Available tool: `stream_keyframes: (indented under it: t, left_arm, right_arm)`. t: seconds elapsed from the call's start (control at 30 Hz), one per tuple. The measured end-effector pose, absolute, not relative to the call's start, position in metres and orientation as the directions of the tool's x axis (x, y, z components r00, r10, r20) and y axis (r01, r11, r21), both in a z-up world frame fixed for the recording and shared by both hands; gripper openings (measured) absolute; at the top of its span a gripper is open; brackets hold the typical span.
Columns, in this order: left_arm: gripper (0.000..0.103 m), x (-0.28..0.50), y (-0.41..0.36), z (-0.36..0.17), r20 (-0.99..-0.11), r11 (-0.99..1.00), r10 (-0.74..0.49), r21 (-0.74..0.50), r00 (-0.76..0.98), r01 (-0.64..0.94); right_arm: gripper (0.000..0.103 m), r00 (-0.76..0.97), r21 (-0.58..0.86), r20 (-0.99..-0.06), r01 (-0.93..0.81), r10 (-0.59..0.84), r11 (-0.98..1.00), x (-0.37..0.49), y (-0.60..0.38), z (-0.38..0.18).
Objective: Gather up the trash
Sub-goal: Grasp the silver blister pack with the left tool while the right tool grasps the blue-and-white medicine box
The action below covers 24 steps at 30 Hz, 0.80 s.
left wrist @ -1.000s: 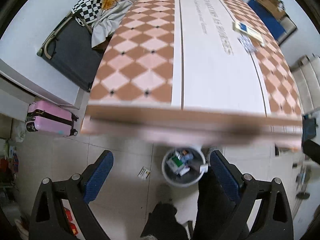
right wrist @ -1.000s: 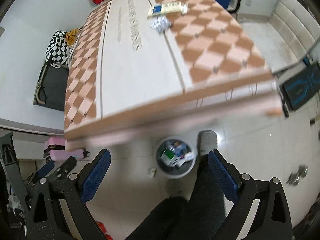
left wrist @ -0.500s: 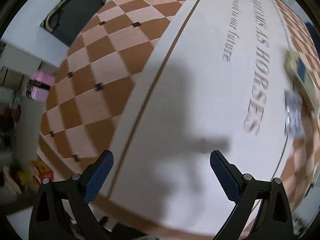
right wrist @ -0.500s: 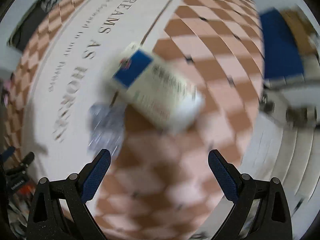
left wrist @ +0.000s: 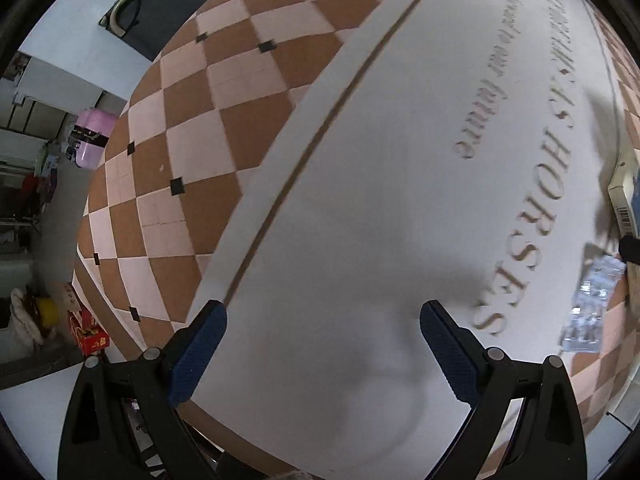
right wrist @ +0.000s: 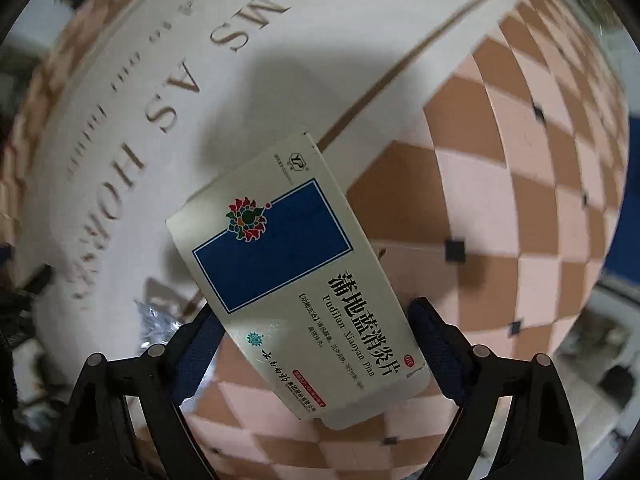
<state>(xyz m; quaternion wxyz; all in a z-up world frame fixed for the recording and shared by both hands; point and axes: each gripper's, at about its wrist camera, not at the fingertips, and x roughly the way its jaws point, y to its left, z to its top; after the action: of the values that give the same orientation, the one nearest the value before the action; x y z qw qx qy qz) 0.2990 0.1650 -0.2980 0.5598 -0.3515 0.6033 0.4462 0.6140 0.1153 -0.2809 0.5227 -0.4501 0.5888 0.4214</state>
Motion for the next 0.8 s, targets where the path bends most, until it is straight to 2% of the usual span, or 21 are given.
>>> stream_keyframes:
  t: [0.13, 0.3, 0.43, 0.5, 0.6, 0.67, 0.7, 0.77, 0.8]
  left_arm:
    - [0.099, 0.342, 0.155, -0.283, -0.996, 0.413, 0.07, 0.072, -0.047, -0.908]
    - [0.099, 0.408, 0.133, -0.283, -0.997, 0.493, -0.038, -0.071, 0.06, -0.867]
    - [0.098, 0.446, 0.121, -0.306, -0.987, 0.52, -0.142, -0.135, 0.07, -0.843]
    - [0.097, 0.455, 0.118, -0.313, -0.988, 0.536, -0.14, -0.125, 0.058, -0.835]
    - [0.084, 0.456, 0.112, -0.314, -0.997, 0.563, -0.073, -0.051, 0.012, -0.825]
    - [0.071, 0.451, 0.106, -0.31, -0.999, 0.592, -0.034, -0.03, 0.012, -0.806]
    - [0.068, 0.449, 0.104, -0.308, -1.0, 0.608, -0.024, -0.029, 0.019, -0.793]
    - [0.054, 0.439, 0.099, -0.304, -0.999, 0.674, 0.003, -0.022, 0.033, -0.738]
    - [0.054, 0.434, 0.097, -0.305, -1.0, 0.699, 0.002, -0.017, 0.026, -0.715]
  right_arm:
    - [0.092, -0.05, 0.031, -0.998, -0.887, -0.03, 0.462, 0.646, 0.071, -0.266]
    - [0.092, -0.066, 0.083, -0.996, -0.656, 0.052, 0.75, 0.679, -0.017, -0.26]
    - [0.092, -0.06, 0.111, -0.994, -0.524, 0.093, 0.844, 0.692, -0.059, -0.259]
    - [0.092, -0.057, 0.114, -0.994, -0.498, 0.099, 0.86, 0.701, -0.061, -0.258]
    - [0.092, -0.058, 0.119, -0.993, -0.481, 0.104, 0.869, 0.706, -0.067, -0.259]
    - [0.091, -0.056, 0.117, -0.993, -0.485, 0.103, 0.867, 0.703, -0.076, -0.259]
    - [0.091, -0.056, 0.114, -0.993, -0.486, 0.099, 0.867, 0.702, -0.077, -0.26]
    - [0.091, -0.077, 0.114, -0.993, -0.493, 0.087, 0.863, 0.676, -0.064, -0.267]
    - [0.091, -0.095, 0.122, -0.992, -0.493, 0.086, 0.862, 0.671, -0.057, -0.27]
